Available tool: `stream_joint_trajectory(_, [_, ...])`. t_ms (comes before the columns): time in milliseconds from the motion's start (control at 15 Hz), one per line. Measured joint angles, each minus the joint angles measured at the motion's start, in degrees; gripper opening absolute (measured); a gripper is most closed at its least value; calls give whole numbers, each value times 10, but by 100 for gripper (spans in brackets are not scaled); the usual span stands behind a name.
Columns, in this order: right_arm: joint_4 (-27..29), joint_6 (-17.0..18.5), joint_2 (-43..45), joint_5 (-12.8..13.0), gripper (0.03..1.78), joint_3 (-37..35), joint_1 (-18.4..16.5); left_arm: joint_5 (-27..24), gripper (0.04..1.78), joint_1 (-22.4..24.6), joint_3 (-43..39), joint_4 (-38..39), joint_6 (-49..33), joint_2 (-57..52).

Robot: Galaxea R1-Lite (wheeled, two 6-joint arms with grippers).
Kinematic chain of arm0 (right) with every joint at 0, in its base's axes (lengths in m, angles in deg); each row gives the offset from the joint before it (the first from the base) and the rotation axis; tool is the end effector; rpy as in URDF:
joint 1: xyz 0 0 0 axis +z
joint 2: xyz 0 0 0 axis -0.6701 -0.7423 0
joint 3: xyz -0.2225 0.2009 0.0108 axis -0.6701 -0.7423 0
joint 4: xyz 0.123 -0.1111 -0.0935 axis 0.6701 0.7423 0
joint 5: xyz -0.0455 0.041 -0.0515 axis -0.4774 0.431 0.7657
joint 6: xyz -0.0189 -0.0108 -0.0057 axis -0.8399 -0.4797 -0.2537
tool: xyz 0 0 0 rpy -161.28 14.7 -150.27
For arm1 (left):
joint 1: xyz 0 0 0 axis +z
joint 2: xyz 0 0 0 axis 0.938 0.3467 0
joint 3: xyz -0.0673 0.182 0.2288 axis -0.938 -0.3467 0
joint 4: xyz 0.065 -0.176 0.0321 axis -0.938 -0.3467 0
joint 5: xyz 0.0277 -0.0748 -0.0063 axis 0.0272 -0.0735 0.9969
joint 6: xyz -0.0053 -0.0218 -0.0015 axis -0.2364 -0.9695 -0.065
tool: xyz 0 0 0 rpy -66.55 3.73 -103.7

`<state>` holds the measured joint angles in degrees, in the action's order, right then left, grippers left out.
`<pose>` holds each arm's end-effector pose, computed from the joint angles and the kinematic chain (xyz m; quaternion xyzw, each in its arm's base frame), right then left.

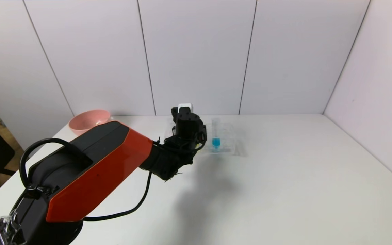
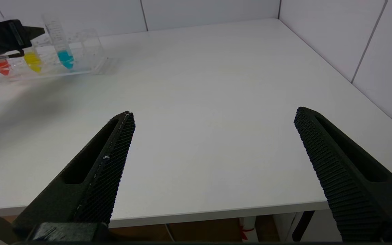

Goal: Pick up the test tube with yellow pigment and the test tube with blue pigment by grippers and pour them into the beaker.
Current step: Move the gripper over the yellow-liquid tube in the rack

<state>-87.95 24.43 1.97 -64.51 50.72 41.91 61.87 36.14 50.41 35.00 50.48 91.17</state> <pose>-0.0226 -0.0009 0.0769 0.0480 -0.0069 -0.0208 0.9986 0.4174 -0.2644 0.0733 -0.0720 0.0820 -0.0393 0.9932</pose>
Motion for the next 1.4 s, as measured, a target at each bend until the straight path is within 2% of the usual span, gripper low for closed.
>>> stream_joint_trajectory(133, [0, 0, 0, 0, 171, 0, 0, -5, 60, -2, 0, 1, 0, 0])
stream_joint_trajectory(200, [0, 0, 0, 0, 171, 0, 0, -5, 53, -3, 0, 1, 0, 0])
stream_joint_trajectory(1400, [0, 0, 0, 0, 171, 0, 0, 1, 55, -6, 5, -13, 15, -20])
